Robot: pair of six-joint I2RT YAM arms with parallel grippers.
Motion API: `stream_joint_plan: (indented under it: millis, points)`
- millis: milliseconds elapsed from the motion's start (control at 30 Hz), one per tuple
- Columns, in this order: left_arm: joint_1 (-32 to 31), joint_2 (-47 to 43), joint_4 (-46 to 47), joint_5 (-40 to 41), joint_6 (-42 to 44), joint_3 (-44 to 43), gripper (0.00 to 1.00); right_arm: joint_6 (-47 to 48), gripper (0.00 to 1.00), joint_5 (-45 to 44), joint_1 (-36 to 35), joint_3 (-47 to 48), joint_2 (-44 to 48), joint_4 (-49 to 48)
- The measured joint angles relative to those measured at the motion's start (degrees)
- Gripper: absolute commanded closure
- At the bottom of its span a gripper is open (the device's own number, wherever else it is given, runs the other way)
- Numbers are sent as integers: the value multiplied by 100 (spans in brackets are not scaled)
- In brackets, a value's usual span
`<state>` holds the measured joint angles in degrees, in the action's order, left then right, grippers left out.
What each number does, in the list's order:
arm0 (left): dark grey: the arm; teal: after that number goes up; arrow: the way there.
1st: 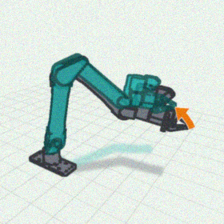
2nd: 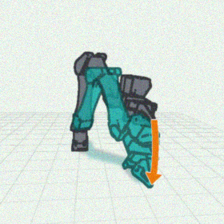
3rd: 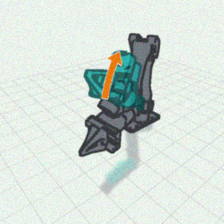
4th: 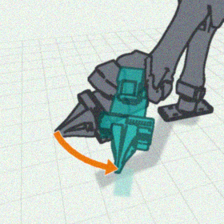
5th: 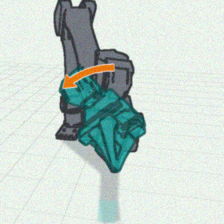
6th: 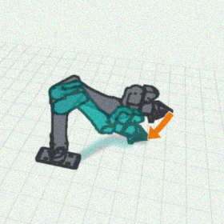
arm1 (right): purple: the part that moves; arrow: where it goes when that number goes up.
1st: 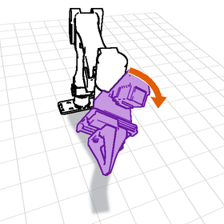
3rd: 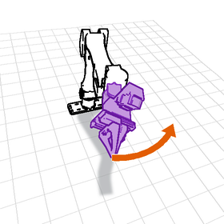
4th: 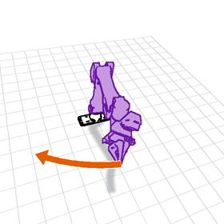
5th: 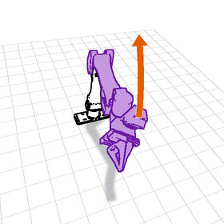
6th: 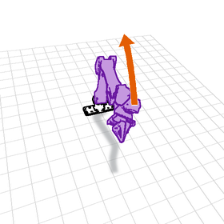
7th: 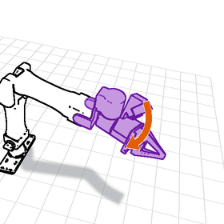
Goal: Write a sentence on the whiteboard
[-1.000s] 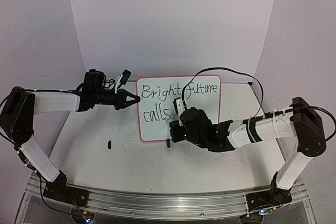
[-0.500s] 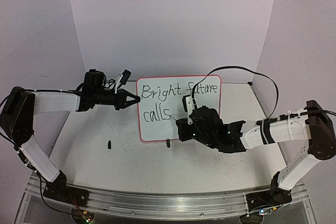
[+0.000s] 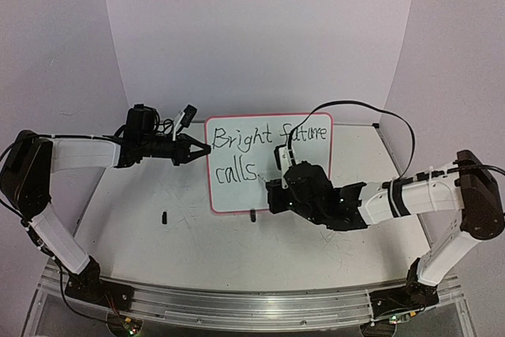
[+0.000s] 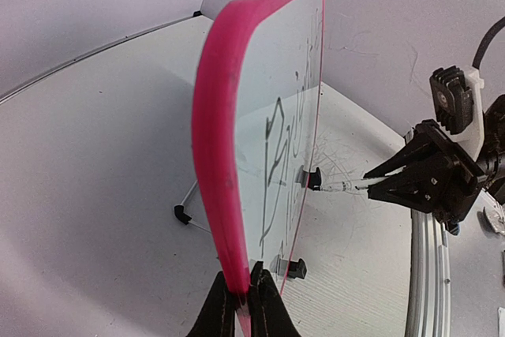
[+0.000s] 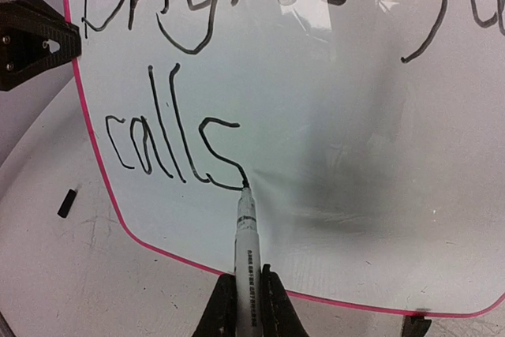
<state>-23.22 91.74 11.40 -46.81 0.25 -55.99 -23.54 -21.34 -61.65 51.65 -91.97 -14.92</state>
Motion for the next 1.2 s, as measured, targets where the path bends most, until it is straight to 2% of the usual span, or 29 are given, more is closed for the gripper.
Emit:
stream_joint_plan:
  millis: [1200]
  points:
    - [0, 0, -4, 2, 0, 0, 100, 10, 100, -181, 10, 139, -392, 123]
